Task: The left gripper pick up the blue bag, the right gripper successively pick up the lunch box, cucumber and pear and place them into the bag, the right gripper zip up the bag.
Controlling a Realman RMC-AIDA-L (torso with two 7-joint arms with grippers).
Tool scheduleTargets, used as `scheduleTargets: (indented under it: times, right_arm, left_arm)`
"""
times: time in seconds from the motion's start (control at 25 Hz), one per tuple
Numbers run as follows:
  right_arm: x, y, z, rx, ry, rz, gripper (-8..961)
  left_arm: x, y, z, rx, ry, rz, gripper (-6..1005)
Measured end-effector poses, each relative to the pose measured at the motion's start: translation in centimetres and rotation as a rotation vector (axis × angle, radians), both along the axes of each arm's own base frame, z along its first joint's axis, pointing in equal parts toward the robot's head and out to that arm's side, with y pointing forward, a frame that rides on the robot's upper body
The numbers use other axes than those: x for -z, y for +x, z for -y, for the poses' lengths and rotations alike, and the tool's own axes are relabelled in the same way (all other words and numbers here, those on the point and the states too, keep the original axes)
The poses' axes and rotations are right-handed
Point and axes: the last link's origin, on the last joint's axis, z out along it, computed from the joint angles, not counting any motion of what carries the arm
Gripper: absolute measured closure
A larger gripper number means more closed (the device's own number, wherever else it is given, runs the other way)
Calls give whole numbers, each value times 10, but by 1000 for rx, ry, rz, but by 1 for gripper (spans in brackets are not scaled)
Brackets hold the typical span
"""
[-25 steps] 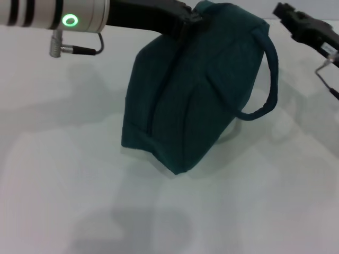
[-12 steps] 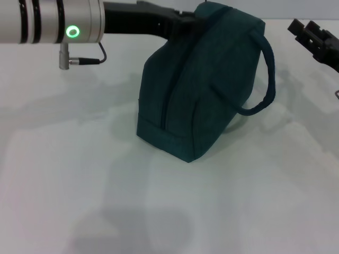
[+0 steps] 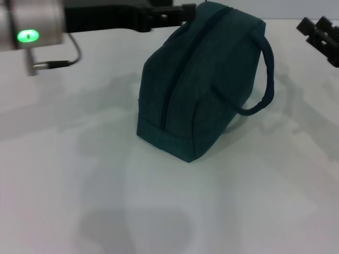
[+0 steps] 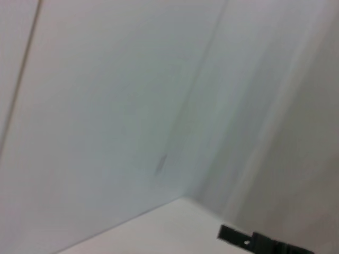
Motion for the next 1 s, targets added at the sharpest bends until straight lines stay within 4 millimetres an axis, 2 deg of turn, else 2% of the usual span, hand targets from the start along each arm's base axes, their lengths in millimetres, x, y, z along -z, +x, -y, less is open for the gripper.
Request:
scheduleTargets:
  times: [0.16,0.28,0.36,0.48,0.68,0.84,1.0]
  right_arm:
    - [-17,-13,24,-247,-44,22,87]
    - [-23,-21,44,-436,-131,70,90]
    - [-23,-23,55,-529,-197,118,91]
    - [-13,-18,69,-595,-280,191,93]
    - [17,-1,91,-603,-304,305,92]
    - [44,18,102,-524,-288,423,92]
    - [59,31,108,-472,-311,497,92]
  left_arm:
    - [-22,-22,32,127,5,43,337]
    - [-22,-49,54,183,-2,11,242]
    - [-14,-72,70,191,-4,-13,245]
    - [2,-103,88,207,2,-60,249]
    - [35,-144,113,179,-57,-109,254]
    - [50,-166,126,175,-68,-141,254]
    - [56,-174,135,210,-24,-155,254]
